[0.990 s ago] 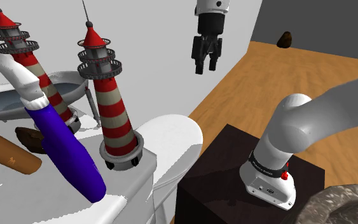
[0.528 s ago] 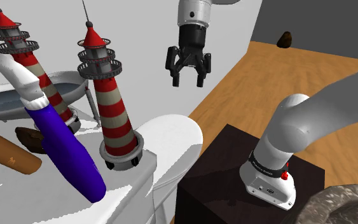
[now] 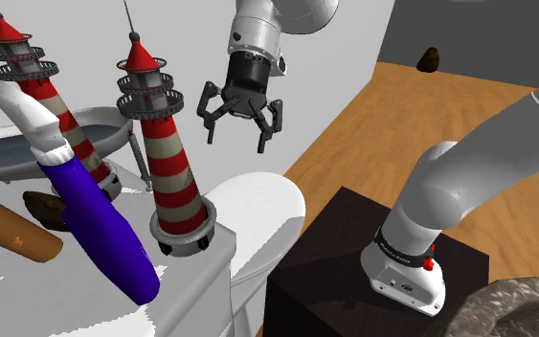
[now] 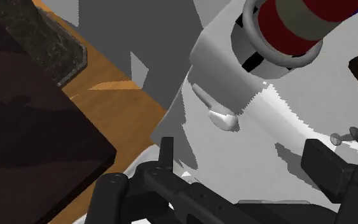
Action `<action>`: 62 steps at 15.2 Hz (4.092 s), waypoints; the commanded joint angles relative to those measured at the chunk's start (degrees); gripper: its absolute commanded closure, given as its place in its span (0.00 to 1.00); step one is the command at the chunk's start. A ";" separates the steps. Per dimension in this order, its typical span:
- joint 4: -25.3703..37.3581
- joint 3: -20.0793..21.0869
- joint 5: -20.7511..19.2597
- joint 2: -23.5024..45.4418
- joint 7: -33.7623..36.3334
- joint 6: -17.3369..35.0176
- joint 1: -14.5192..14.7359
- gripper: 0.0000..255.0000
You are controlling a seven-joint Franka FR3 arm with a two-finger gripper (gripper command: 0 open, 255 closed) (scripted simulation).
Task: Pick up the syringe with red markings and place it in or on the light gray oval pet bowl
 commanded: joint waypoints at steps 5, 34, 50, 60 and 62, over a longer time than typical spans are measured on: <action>2.48 4.46 10.77 8.81 13.93 10.62 -0.22 0.00; 4.79 10.03 19.80 19.21 22.24 25.59 1.99 1.00; 11.41 8.69 16.54 15.42 30.54 18.45 1.13 1.00; 17.21 7.89 14.61 14.43 35.87 13.86 0.59 1.00; 18.51 7.75 14.25 14.38 36.93 12.96 0.49 1.00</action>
